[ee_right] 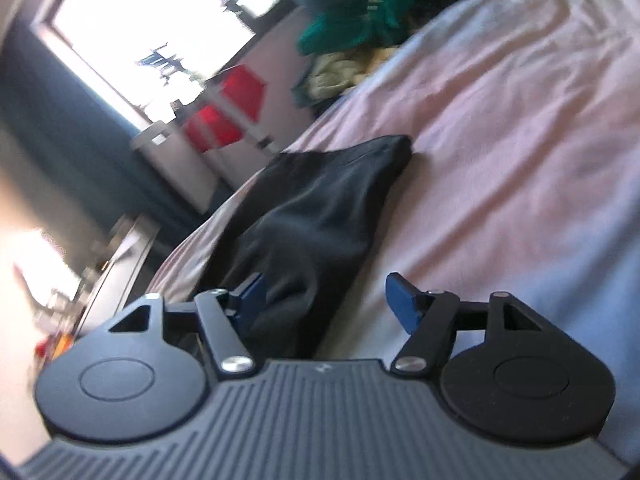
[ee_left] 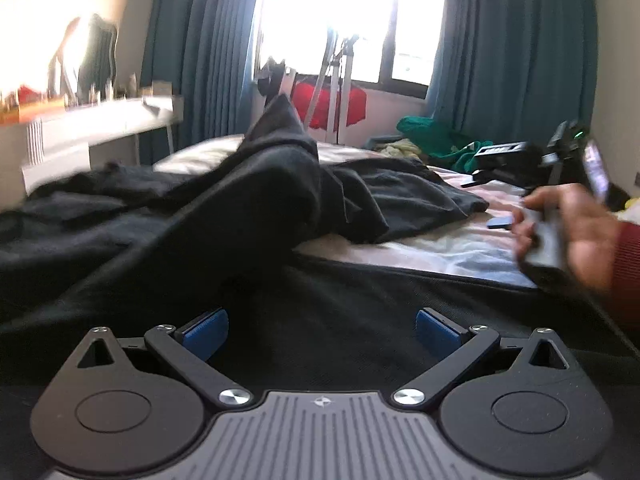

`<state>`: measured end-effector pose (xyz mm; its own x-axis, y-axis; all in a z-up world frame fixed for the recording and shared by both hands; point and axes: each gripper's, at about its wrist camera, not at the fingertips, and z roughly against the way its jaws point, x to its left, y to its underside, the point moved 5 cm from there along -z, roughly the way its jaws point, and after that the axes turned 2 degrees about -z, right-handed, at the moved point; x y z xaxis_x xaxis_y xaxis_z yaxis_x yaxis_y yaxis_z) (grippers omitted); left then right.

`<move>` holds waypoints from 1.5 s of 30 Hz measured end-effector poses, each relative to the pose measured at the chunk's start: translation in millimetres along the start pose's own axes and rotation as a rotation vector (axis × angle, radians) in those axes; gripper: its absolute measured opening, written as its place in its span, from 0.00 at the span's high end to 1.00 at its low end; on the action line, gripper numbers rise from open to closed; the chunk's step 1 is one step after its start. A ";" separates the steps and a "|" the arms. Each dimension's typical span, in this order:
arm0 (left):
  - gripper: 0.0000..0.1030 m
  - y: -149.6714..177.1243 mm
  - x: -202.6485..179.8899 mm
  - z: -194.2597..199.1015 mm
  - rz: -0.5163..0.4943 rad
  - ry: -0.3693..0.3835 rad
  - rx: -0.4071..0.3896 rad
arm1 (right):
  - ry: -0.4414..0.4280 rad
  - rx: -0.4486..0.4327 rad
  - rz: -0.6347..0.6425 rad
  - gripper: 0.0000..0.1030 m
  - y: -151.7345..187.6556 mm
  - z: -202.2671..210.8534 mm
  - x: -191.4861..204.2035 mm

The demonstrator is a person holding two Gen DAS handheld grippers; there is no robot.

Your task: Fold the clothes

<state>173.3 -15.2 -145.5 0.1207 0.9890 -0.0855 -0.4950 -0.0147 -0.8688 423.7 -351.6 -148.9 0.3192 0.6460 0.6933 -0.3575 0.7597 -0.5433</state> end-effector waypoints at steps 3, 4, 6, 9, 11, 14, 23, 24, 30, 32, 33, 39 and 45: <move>0.00 3.9 1.9 -15.3 0.030 0.022 0.027 | 0.048 -0.054 -0.028 0.47 -14.2 -39.3 -10.0; 0.00 5.0 0.5 -18.4 0.021 0.024 0.019 | 0.055 -0.079 -0.016 0.53 -18.8 -47.9 -10.4; 0.00 6.8 -1.3 -23.1 0.012 0.027 0.011 | 0.073 -0.105 0.013 0.63 -27.1 -62.2 -8.4; 0.00 7.8 -3.7 -26.5 0.009 0.044 -0.003 | 0.110 -0.124 0.049 0.88 -38.5 -73.9 -2.5; 0.00 7.5 -6.9 -28.9 -0.001 0.035 0.006 | 0.137 -0.148 0.105 0.94 -44.8 -69.1 7.3; 0.00 5.4 -11.3 -29.0 -0.002 0.055 0.008 | 0.154 -0.186 0.172 0.95 -53.1 -46.8 20.9; 0.00 3.1 -10.4 -19.5 -0.010 0.044 0.009 | 0.254 -0.311 0.171 0.95 -114.9 70.8 -19.7; 0.00 3.0 -10.3 -17.6 -0.011 0.041 0.010 | 0.274 -0.322 0.170 0.95 -123.2 85.2 -29.7; 0.00 0.1 -9.1 -6.0 -0.017 0.031 -0.028 | 0.419 -0.380 0.083 0.95 -170.9 158.5 -103.6; 0.00 0.5 -9.7 -6.5 -0.030 0.029 -0.032 | 0.431 -0.375 0.082 0.95 -183.6 168.9 -112.1; 0.00 1.1 -9.5 -7.6 -0.034 0.028 -0.031 | 0.433 -0.372 0.108 0.95 -190.0 171.7 -110.5; 0.00 1.3 -10.6 -11.5 -0.044 0.027 -0.023 | 0.433 -0.392 0.193 0.95 -188.9 185.4 -120.3; 0.00 2.1 -3.6 -12.4 -0.010 0.033 -0.006 | 0.543 -0.305 0.165 0.95 -137.1 189.2 -198.9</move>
<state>182.5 -20.7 -153.0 0.1544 0.9837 -0.0925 -0.4887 -0.0053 -0.8724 243.2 -598.3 -122.8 0.7087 0.6412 0.2943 -0.1996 0.5823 -0.7881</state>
